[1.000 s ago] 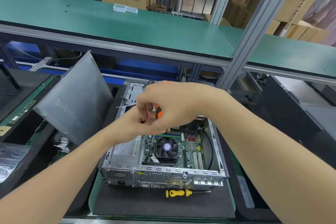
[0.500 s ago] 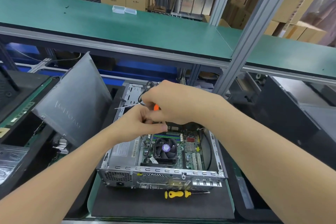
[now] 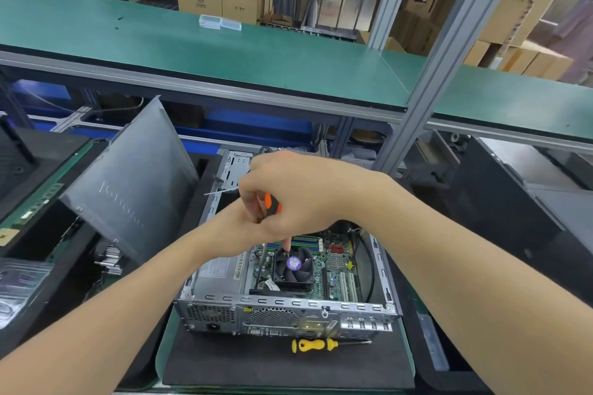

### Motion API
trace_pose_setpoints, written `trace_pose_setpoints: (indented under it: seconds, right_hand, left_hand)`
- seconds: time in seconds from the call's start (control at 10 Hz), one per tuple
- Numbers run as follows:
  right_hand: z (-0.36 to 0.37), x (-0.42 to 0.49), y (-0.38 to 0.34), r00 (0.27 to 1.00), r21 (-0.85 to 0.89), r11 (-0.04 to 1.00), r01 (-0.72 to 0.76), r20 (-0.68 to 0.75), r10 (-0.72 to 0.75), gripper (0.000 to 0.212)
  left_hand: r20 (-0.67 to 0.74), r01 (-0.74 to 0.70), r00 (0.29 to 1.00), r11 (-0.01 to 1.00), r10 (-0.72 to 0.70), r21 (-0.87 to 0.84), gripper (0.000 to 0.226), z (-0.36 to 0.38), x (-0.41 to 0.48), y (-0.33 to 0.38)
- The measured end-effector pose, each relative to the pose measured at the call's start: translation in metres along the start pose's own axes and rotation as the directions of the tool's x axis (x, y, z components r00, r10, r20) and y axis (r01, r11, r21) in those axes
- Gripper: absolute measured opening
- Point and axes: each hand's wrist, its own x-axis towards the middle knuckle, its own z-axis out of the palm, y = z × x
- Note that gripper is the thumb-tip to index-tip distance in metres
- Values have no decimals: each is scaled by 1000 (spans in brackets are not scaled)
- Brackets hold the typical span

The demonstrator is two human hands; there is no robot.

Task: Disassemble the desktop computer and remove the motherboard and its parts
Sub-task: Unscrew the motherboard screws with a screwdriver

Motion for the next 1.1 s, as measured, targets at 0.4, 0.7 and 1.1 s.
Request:
trace_pose_setpoints:
  seconds: [0.4,0.7,1.1]
  right_hand:
    - [30,18,9,952,206,967,-151,-233,198,14]
    - [101,40,51,967,866,490,94,-197,162,19]
    - [166,97,83,972,959,260,109,-158,174,33]
  left_hand:
    - [7,-50,999,998,50,-25,12,-5,1,-13]
    - [38,56,997,977,-65,204,20,-33,8,-44]
    - [-203,89,979,860,17,502,16,-26,34,-98]
